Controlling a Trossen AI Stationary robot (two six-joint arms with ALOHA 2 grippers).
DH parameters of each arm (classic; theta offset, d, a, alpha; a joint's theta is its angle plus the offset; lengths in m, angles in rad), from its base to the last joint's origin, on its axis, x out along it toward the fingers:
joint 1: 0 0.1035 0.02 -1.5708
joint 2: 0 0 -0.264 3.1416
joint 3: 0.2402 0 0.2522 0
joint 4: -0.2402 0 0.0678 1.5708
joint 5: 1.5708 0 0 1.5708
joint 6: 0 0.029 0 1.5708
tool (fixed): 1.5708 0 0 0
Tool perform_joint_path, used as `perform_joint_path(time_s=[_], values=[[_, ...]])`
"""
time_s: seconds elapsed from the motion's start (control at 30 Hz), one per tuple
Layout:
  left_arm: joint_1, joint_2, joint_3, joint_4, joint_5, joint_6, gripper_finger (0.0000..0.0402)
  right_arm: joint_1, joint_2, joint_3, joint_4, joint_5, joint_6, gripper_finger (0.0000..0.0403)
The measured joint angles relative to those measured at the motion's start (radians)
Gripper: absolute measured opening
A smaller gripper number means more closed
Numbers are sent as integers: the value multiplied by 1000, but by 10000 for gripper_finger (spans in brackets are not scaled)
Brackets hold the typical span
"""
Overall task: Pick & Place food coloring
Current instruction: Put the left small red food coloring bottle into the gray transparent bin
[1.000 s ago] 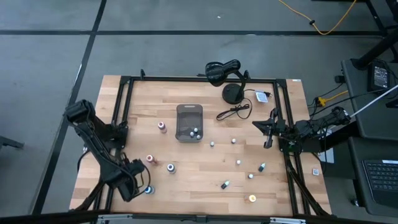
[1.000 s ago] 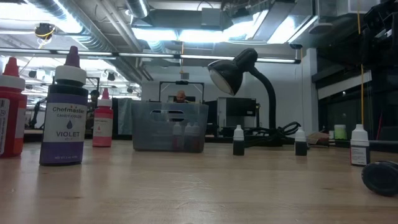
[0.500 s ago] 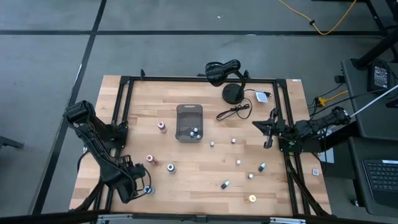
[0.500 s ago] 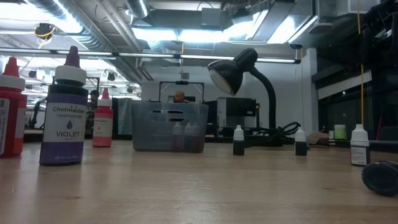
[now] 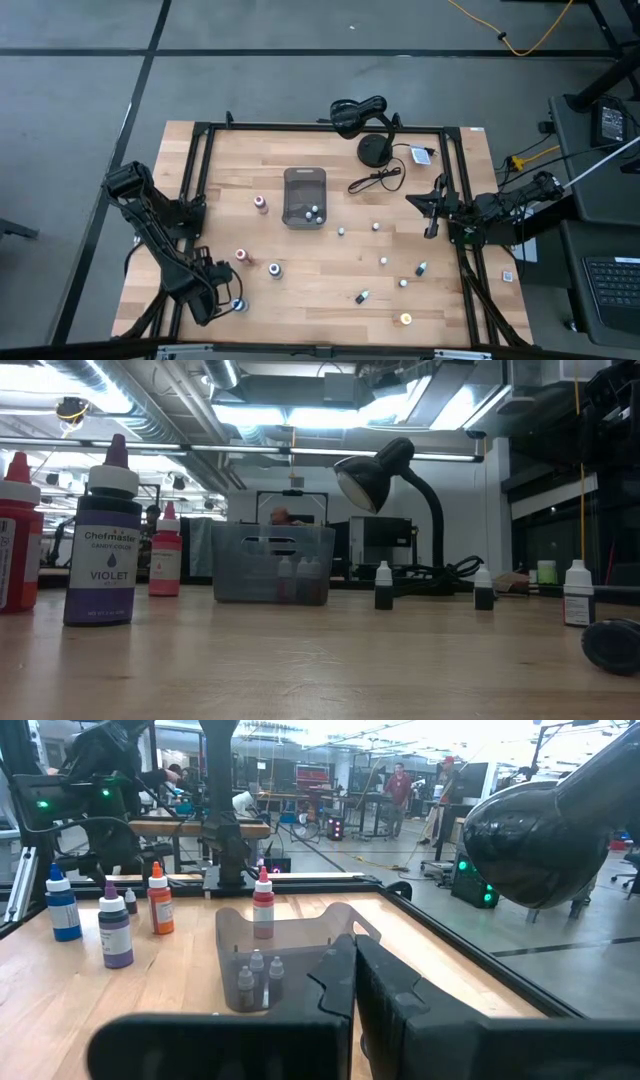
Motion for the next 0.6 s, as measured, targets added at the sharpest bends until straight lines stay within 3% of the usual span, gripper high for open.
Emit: perform_joint_path(time_s=[0.17, 0.6], values=[[0, 0, 0, 3, 0, 1, 255, 0, 0, 0, 0, 0, 0, 15], [0, 0, 0, 3, -1, -8, 167, 0, 0, 0, 0, 0, 0, 15]])
